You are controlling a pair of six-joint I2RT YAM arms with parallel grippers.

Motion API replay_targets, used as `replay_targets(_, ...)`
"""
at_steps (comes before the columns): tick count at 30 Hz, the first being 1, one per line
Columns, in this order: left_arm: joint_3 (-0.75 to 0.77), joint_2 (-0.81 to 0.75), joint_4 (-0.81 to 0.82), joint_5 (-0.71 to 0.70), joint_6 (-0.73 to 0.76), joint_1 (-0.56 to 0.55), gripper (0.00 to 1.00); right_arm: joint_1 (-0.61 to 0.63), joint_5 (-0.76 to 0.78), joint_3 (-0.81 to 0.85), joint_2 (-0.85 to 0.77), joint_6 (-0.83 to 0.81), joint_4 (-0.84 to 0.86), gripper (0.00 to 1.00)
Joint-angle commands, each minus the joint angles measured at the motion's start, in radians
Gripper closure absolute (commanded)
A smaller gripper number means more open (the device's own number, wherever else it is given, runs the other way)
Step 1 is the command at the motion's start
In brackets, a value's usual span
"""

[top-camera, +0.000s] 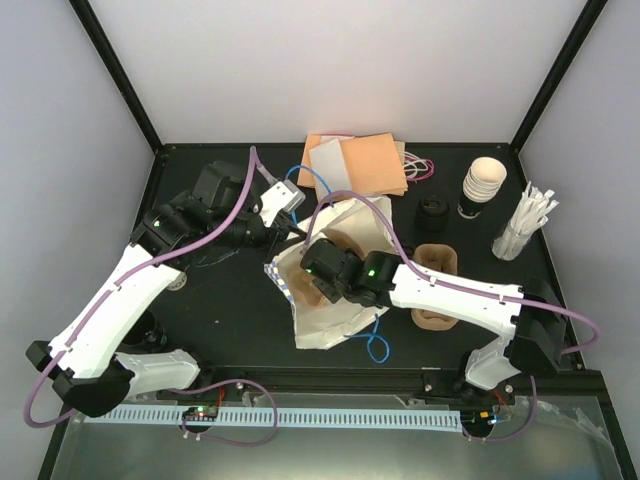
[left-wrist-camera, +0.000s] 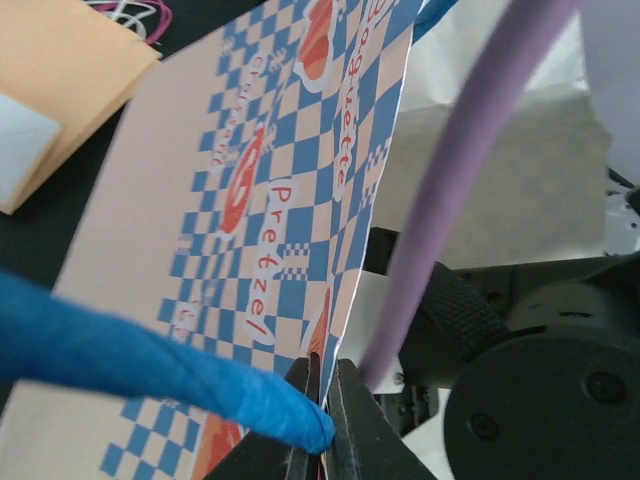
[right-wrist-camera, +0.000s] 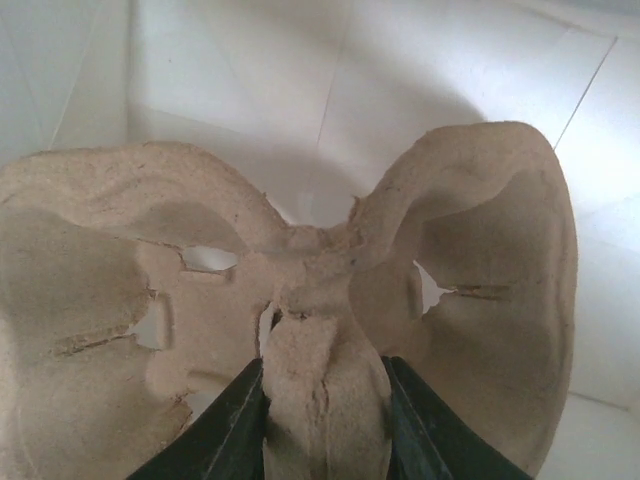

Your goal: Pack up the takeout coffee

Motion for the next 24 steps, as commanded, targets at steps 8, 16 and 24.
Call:
replay_targets(8, -0.019, -0.011, 0.048, 0.226, -0.051, -0.007, 0.96, 0.005, 0.172, -0.081, -0.019, 0.1, 0.089, 0.68)
replay_targets(16, -0.017, -0.004, -0.015, 0.277, -0.111, -0.003, 0.96, 0.005, 0.154, -0.173, -0.022, 0.141, 0.208, 0.68)
replay_targets(24, -0.06, 0.001, -0.044, 0.325, -0.128, 0.014, 0.94, 0.005, 0.005, -0.197, 0.019, 0.078, 0.224, 0.67)
